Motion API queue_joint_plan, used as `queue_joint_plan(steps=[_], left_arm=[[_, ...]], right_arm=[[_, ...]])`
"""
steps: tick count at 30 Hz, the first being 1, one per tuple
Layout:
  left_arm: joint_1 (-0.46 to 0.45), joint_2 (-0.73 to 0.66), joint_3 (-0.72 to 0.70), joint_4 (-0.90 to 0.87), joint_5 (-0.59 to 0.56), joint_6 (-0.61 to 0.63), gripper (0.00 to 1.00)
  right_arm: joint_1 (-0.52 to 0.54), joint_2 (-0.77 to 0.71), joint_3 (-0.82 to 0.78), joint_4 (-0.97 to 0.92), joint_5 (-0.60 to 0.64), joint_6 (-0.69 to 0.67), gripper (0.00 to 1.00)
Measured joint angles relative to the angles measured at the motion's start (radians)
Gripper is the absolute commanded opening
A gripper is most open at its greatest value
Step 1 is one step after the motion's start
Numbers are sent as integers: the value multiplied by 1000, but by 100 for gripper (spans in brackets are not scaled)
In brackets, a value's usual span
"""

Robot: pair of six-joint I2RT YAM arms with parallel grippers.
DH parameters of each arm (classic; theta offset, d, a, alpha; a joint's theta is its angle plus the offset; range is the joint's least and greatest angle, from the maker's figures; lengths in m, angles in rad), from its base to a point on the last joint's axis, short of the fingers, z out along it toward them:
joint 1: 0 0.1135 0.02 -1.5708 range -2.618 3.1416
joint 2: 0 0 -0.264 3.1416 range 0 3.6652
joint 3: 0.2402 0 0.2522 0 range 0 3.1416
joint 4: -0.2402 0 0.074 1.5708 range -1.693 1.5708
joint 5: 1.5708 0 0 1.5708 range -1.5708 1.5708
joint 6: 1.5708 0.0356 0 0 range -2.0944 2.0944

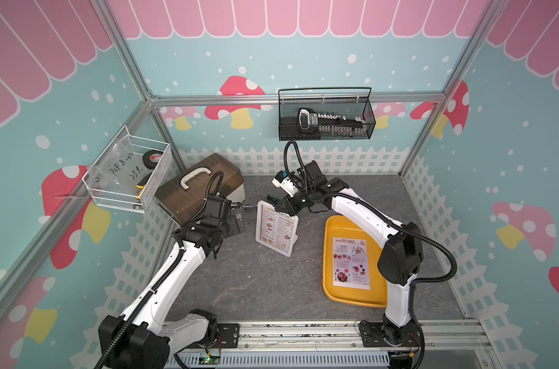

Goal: Replace the menus in the menu holders
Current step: Take out the menu from the menu holder.

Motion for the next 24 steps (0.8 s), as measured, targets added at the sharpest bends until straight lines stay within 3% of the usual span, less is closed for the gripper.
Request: queue_joint_plan(steps=[7, 24], left_arm=[[0, -6, 0, 0, 0, 0, 99], [0, -7, 0, 0, 0, 0, 99]], right_arm=[[0, 0, 0, 3, -8, 7, 0], [-1, 0, 40, -14, 2, 8, 0]])
